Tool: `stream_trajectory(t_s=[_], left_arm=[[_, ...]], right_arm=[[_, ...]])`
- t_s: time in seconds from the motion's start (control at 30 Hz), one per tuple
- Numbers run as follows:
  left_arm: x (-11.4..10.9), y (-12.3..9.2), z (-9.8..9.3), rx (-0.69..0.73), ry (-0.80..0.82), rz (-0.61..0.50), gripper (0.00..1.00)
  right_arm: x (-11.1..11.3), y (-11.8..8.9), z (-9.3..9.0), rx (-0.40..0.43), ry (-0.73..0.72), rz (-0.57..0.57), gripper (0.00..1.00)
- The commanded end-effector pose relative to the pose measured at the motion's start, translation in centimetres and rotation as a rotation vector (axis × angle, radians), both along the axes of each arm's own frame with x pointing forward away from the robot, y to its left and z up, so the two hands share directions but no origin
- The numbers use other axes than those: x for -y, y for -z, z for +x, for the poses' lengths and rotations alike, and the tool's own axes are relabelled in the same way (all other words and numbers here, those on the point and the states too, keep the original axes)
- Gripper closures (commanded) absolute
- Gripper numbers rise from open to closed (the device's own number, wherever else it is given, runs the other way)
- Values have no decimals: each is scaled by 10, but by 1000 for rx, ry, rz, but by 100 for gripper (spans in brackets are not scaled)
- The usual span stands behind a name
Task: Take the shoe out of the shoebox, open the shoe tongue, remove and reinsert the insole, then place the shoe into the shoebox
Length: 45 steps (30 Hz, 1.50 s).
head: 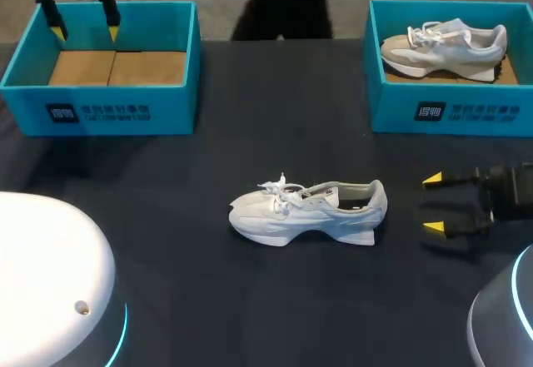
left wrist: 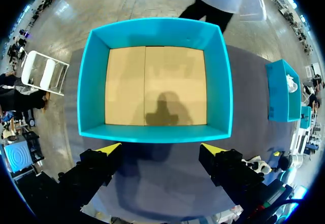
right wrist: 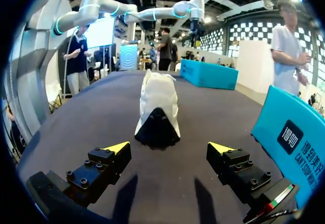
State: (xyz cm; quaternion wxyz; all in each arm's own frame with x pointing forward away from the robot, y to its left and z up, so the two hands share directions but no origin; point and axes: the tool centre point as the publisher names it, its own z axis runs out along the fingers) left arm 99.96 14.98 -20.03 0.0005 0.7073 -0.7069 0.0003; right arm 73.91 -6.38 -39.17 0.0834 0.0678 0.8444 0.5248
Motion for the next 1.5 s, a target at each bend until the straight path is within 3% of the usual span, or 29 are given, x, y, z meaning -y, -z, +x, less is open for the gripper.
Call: stream_trajectory(t_s=[0.03,0.7,1.5], left_arm=[[0,0,0,0,0,1,0],[0,0,0,0,0,1,0],[0,0,0,0,0,1,0]], right_arm=[[0,-1,2,-3,-3,-4,0],[-6,1,-3,-15,24,13,0],[-65,16,1,-61,63,78,0]])
